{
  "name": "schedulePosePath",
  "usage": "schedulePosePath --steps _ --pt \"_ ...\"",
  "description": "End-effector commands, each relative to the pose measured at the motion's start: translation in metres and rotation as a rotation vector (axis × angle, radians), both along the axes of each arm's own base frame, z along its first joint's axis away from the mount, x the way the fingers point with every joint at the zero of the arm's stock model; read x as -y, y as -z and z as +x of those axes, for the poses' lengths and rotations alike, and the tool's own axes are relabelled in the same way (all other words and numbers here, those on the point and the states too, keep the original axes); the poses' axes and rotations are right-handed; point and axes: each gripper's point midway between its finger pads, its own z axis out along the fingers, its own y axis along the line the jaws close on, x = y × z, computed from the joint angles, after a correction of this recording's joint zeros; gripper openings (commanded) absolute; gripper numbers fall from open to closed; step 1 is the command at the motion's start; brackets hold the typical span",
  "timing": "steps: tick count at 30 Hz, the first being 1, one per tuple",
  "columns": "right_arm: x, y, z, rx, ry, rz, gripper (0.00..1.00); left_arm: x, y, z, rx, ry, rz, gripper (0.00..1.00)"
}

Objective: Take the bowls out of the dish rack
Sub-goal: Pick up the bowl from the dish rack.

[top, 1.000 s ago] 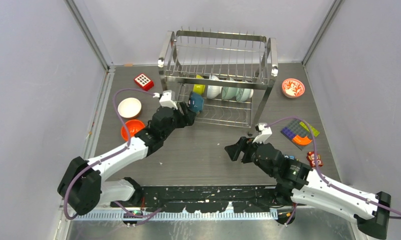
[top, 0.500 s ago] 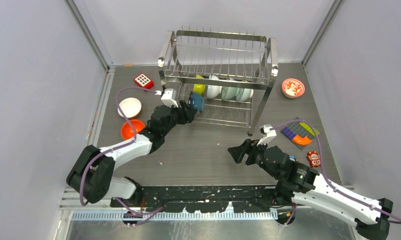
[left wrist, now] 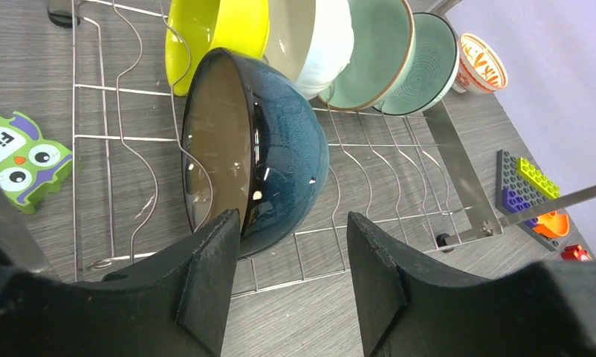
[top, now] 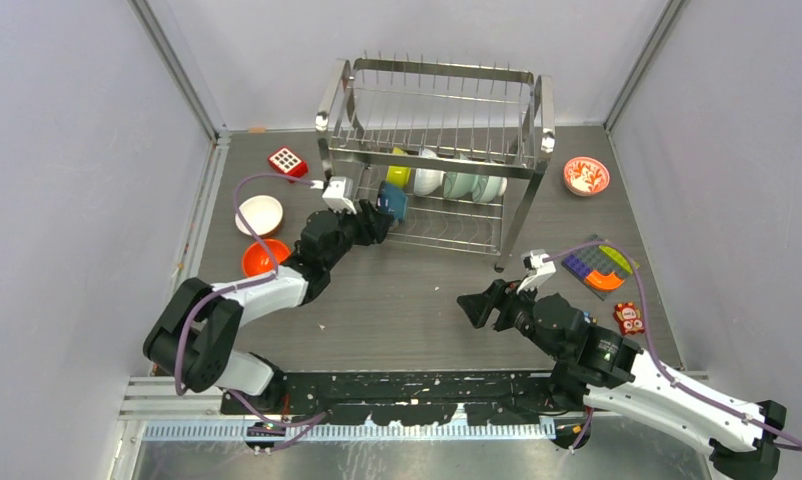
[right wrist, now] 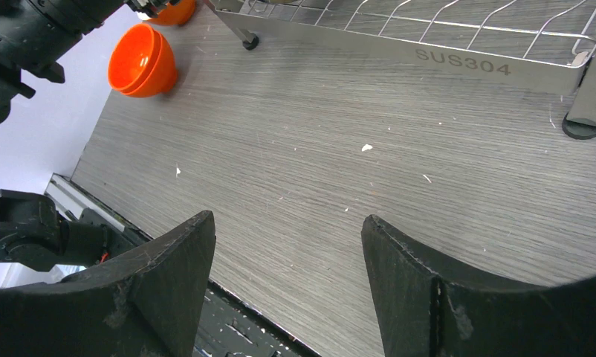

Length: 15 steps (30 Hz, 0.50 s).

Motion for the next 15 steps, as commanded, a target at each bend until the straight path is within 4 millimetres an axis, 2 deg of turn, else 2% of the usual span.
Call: schedulePosePath --steps 1,6,15 --pt "0.0 -0.007 -0.001 0.026 -0.014 0.007 0.76 -0.002 -0.009 0.01 0.048 -0.016 -0.031 0.56" --pt "0.004 -0.004 -0.003 0.026 -0.011 0.004 0.76 0.003 -0.008 0.01 0.058 0.007 -0.04 0.53" --pt "0.012 -0.009 -0.004 0.035 0.008 0.015 0.76 0.02 -0.01 0.005 0.076 0.097 -0.085 0.41"
